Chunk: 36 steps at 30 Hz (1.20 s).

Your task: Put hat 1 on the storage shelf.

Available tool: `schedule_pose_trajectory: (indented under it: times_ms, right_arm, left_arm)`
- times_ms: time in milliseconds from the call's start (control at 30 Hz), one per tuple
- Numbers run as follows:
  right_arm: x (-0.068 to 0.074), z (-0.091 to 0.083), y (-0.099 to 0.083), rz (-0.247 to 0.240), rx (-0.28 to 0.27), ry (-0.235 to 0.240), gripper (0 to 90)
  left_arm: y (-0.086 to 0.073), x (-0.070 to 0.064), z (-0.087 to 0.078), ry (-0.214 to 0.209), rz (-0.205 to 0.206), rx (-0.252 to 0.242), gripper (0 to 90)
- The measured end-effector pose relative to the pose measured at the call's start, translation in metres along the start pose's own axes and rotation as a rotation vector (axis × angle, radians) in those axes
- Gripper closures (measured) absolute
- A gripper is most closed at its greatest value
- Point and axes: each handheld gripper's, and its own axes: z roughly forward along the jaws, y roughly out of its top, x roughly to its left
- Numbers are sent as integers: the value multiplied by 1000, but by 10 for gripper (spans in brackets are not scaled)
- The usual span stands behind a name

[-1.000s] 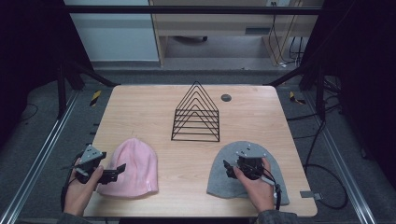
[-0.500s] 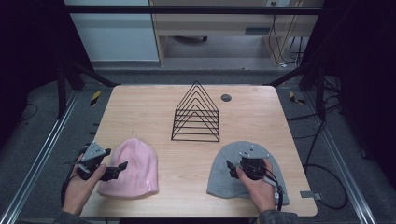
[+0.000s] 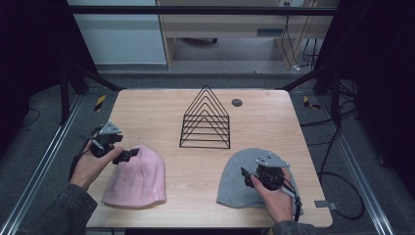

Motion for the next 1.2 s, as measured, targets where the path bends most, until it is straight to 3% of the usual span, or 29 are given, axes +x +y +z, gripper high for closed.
schedule_pose_trajectory:
  times_ms: [133, 200, 267, 367, 467, 633, 733, 867, 1000, 1100, 1200]
  right_arm:
    - [1, -1, 1, -4, 9, 12, 222]
    - [1, -2, 1, -9, 10, 14, 220]
    - [1, -2, 2, -7, 9, 11, 224]
    - [0, -2, 2, -7, 10, 9, 230]
    - [0, 4, 0, 8, 41, 13, 234]
    - [-1, 5, -1, 17, 54, 18, 236]
    - [-2, 5, -1, 17, 57, 19, 235]
    - [-1, 5, -2, 21, 67, 21, 235]
    - [-1, 5, -1, 18, 69, 24, 234]
    - [-2, 5, -2, 17, 64, 20, 234]
    - [-3, 4, -2, 26, 58, 19, 236]
  left_arm:
    - [3, 6, 7, -3, -11, 8, 182]
    - [3, 10, 11, 5, -7, 35, 199]
    - [3, 13, 16, -1, -14, 44, 274]
    - [2, 15, 24, 24, -1, 58, 350]
    - [-3, 21, 34, -9, -28, 72, 383]
    - [-13, 20, 43, -40, -37, 91, 384]
    - [-19, 17, 52, -75, -44, 113, 331]
    - [-24, 15, 58, -79, -41, 136, 326]
    - [-25, 10, 60, -103, -42, 148, 425]
    - [-25, 5, 59, -96, -18, 158, 573]
    - [-22, 1, 53, -85, -28, 169, 722]
